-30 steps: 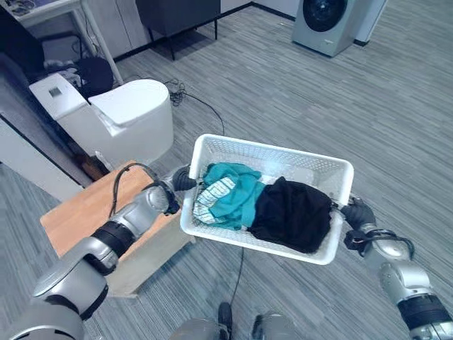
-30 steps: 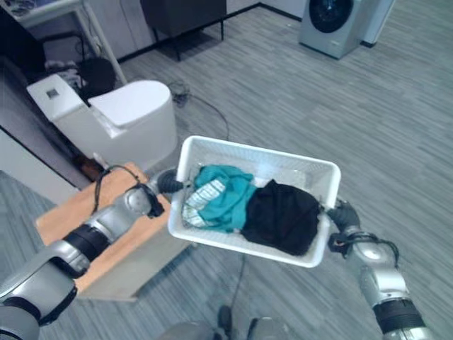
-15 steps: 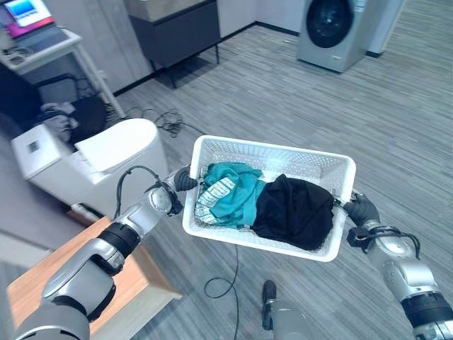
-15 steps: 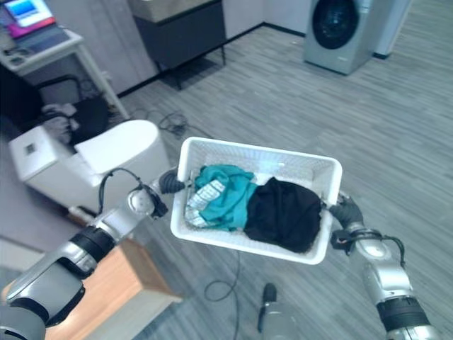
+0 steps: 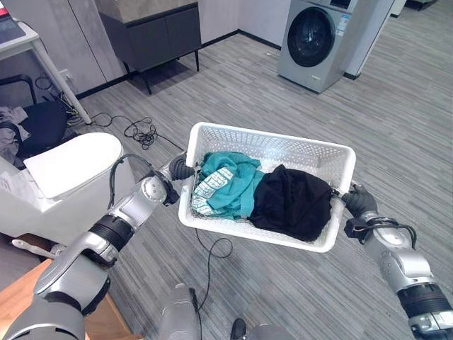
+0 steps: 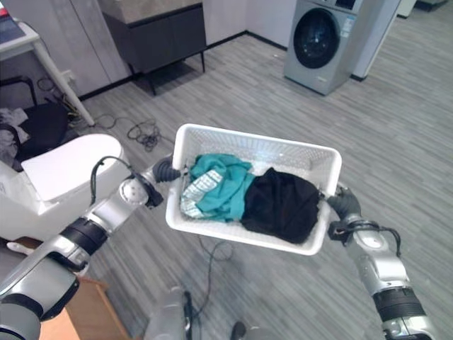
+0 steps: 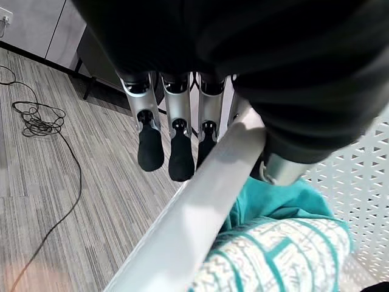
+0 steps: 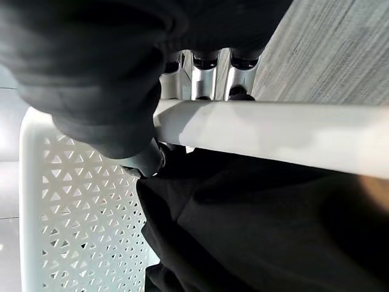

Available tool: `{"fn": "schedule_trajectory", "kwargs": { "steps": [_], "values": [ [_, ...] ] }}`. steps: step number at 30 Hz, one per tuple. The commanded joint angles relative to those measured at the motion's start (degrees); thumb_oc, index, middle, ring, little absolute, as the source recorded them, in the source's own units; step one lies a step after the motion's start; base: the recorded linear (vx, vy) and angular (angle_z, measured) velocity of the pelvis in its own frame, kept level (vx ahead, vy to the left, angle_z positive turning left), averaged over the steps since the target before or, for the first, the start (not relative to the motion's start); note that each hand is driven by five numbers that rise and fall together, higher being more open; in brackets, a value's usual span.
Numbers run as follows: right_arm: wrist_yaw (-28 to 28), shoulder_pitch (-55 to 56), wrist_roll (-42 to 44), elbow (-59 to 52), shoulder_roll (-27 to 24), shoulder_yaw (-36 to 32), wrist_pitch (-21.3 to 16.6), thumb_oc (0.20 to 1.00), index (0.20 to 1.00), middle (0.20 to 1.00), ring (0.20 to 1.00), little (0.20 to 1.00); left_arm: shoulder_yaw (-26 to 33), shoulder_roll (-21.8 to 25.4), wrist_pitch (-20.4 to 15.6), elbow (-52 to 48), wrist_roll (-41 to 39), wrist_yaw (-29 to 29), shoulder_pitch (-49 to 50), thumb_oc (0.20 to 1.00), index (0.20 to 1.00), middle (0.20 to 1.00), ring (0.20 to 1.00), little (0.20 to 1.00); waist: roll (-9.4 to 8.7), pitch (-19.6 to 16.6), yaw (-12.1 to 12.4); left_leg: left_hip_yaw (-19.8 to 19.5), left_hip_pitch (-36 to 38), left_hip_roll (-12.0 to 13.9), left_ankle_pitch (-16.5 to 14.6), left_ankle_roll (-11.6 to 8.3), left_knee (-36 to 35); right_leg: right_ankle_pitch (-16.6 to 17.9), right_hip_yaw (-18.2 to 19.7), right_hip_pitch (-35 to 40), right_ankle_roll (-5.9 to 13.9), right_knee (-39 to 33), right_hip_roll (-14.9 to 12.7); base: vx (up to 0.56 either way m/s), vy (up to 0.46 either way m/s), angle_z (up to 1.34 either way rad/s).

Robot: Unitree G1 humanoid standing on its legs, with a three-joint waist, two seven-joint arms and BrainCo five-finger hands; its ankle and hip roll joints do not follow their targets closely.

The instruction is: Grab the laundry basket,head to the washer,open it,put in the laundry and shut it.

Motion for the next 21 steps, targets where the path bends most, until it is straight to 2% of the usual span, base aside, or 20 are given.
{"fn": "schedule_trajectory", "kwargs": {
  "steps": [1, 3, 5, 7, 8, 9, 10, 11, 13, 14, 15, 16, 17, 18, 20, 21],
  "values": [
    [3.59, -4.53, 1.13, -11.17, -1.54, 0.80, -7.07, 0.200, 0.200, 0.200, 0.200, 0.200, -2.56, -7.07, -6.27, -5.33, 0.56, 1.41, -8.01, 0.200, 0.200, 0.200, 0.200, 0.200, 2.25, -3.32, 2.46, -1.79, 7.90, -0.41, 3.10, -2.24, -12.72, -2.10, -0.83, -0.41, 7.25, 0.48, -1.21, 0.38, 0.027, -0.04],
    [3.06, -5.42, 0.57, -10.07, -0.59, 0.97, -7.44, 0.200, 0.200, 0.200, 0.200, 0.200, -3.46, -7.75, -6.25, -5.01, 0.60, 1.24, -8.67, 0.200, 0.200, 0.200, 0.200, 0.200, 2.40, -3.21, 2.84, -0.97, 7.17, -1.29, 3.91, -2.38, -15.90, -3.77, -0.93, 1.22, 7.34, 1.45, -1.09, 0.39, 0.041, -0.03],
    [2.75, -6.50, 0.84, -9.20, 0.41, 1.46, -7.40, 0.200, 0.200, 0.200, 0.200, 0.200, -4.07, -7.84, -6.31, -4.59, 0.69, 1.18, -9.60, 0.200, 0.200, 0.200, 0.200, 0.200, 2.81, -4.27, 3.06, -0.67, 8.17, -1.31, 4.22, -2.03, -16.14, -5.03, -0.12, 2.49, 7.99, 1.98, -0.89, 0.46, 0.081, -0.16],
    [2.69, -7.14, 1.01, -8.48, 0.74, 1.91, -7.44, 0.200, 0.200, 0.200, 0.200, 0.200, -4.55, -7.37, -6.79, -4.10, 1.47, 1.55, -9.91, 0.200, 0.200, 0.200, 0.200, 0.200, 2.69, -6.12, 3.78, -2.29, 9.43, -2.66, 4.72, -1.35, -13.96, -6.21, 2.04, 4.32, 8.78, 4.36, -1.92, 0.67, 0.173, -0.29],
    [3.35, -7.10, 0.93, -8.38, 1.38, 2.00, -7.37, 0.200, 0.200, 0.200, 0.200, 0.200, -5.16, -6.63, -6.85, -4.10, 2.03, 1.35, -9.84, 0.200, 0.200, 0.200, 0.200, 0.200, 1.95, -7.59, 4.08, -2.60, 11.22, -4.90, 4.02, 0.12, -12.21, -1.86, 2.81, 3.56, 11.21, 11.13, -4.43, 0.72, 0.280, -0.34],
    [3.61, -7.25, 0.56, -7.81, 2.03, 2.37, -7.29, 0.200, 0.200, 0.200, 0.200, 0.200, -5.46, -6.48, -6.87, -4.02, 2.21, 1.36, -9.68, 0.200, 0.200, 0.200, 0.200, 0.200, 1.61, -7.89, 3.93, -1.68, 12.60, -6.09, 2.82, 1.56, -11.41, 2.91, 2.96, 1.93, 12.99, 16.87, -6.51, 0.64, 0.312, -0.34],
    [3.58, -7.47, -0.08, -7.30, 2.46, 2.52, -6.99, 0.200, 0.200, 0.200, 0.200, 0.200, -5.60, -6.23, -6.78, -3.90, 2.23, 1.53, -9.68, 0.200, 0.200, 0.200, 0.200, 0.200, 1.52, -7.78, 3.67, -0.89, 14.24, -6.88, 1.77, 2.87, -11.15, 7.35, 3.63, -0.27, 13.93, 22.99, -8.25, 0.27, 0.174, -0.43],
    [3.58, -7.53, -0.10, -7.29, 2.46, 2.53, -6.99, 0.200, 0.200, 0.200, 0.200, 0.200, -5.58, -6.21, -6.78, -3.90, 2.22, 1.53, -9.71, 0.200, 0.200, 0.200, 0.200, 0.200, 1.60, -7.85, 3.77, -0.79, 14.12, -6.78, 1.92, 2.91, -11.24, 7.45, 3.77, -0.55, 13.93, 23.10, -8.18, 0.24, 0.164, -0.44],
    [3.50, -8.64, -1.39, -6.00, 3.09, 3.35, -7.04, 0.200, 0.200, 0.200, 0.200, 0.200, -5.13, -5.59, -6.65, -4.34, 2.01, 1.83, -9.31, 0.200, 0.200, 0.200, 0.200, 0.200, 2.33, -7.30, 3.31, -0.18, 17.41, -8.21, -0.55, 5.97, -11.13, 14.86, 4.91, -5.68, 14.98, 36.41, -10.61, 0.34, 0.236, -0.08],
    [3.65, -9.72, -2.03, -4.85, 3.98, 3.78, -6.95, 0.200, 0.200, 0.200, 0.200, 0.200, -4.69, -4.98, -6.44, -4.60, 1.48, 1.83, -8.83, 0.200, 0.200, 0.200, 0.200, 0.200, 4.03, -6.75, 2.92, -0.61, 20.46, -8.48, -2.00, 7.61, -11.73, 15.83, 3.83, -10.67, 15.04, 44.18, -12.80, 0.48, 0.260, -0.06],
    [3.89, -10.23, -1.79, -4.28, 4.30, 4.13, -6.65, 0.200, 0.200, 0.200, 0.200, 0.200, -4.41, -4.62, -6.03, -4.97, 1.11, 2.02, -9.15, 0.200, 0.200, 0.200, 0.200, 0.200, 4.36, -6.54, 2.70, -0.80, 22.65, -8.84, -2.65, 8.06, -12.84, 13.23, 3.72, -13.48, 14.51, 46.29, -13.70, 0.48, 0.176, -0.29],
    [4.02, -10.54, -1.82, -4.10, 4.11, 4.31, -6.56, 0.200, 0.200, 0.200, 0.200, 0.200, -4.20, -4.67, -5.86, -5.22, 0.67, 2.17, -9.16, 0.200, 0.200, 0.200, 0.200, 0.200, 4.64, -6.19, 2.30, -1.45, 23.81, -9.11, -2.73, 8.26, -13.12, 11.24, 3.71, -15.76, 14.11, 45.32, -12.67, 0.36, 0.028, -0.45],
    [4.26, -10.60, -1.66, -3.74, 3.97, 4.43, -6.51, 0.200, 0.200, 0.200, 0.200, 0.200, -4.07, -5.05, -5.91, -5.13, 0.20, 2.27, -9.01, 0.200, 0.200, 0.200, 0.200, 0.200, 4.97, -5.78, 1.49, -2.65, 24.91, -9.41, -2.94, 8.21, -13.31, 9.53, 4.53, -18.37, 13.81, 43.41, -10.01, 0.21, -0.013, -0.31],
    [4.26, -10.65, -1.66, -3.71, 3.94, 4.46, -6.52, 0.200, 0.200, 0.200, 0.200, 0.200, -4.03, -5.05, -5.92, -5.11, 0.19, 2.27, -9.03, 0.200, 0.200, 0.200, 0.200, 0.200, 5.14, -5.87, 1.50, -2.64, 24.77, -9.21, -2.84, 8.14, -13.36, 9.72, 4.42, -18.44, 13.66, 43.19, -9.82, 0.23, -0.042, -0.12],
    [4.64, -9.96, -1.66, -3.94, 3.79, 4.16, -6.21, 0.200, 0.200, 0.200, 0.200, 0.200, -3.51, -4.85, -6.09, -5.61, 0.19, 2.04, -8.62, 0.200, 0.200, 0.200, 0.200, 0.200, 5.24, -5.75, 0.53, -3.86, 26.08, -9.35, -3.91, 7.51, -13.48, 7.70, 5.11, -19.14, 13.69, 34.74, -7.17, 0.30, -0.092, 0.36],
    [4.74, -9.75, -1.36, -4.26, 3.76, 4.07, -6.21, 0.200, 0.200, 0.200, 0.200, 0.200, -3.57, -4.99, -6.20, -5.41, 0.19, 2.10, -8.83, 0.200, 0.200, 0.200, 0.200, 0.200, 5.22, -5.74, -0.06, -4.64, 26.85, -9.31, -4.75, 6.76, -13.73, 5.97, 5.41, -19.00, 13.36, 25.34, -6.64, 0.46, -0.197, 0.66]
  ]
}}
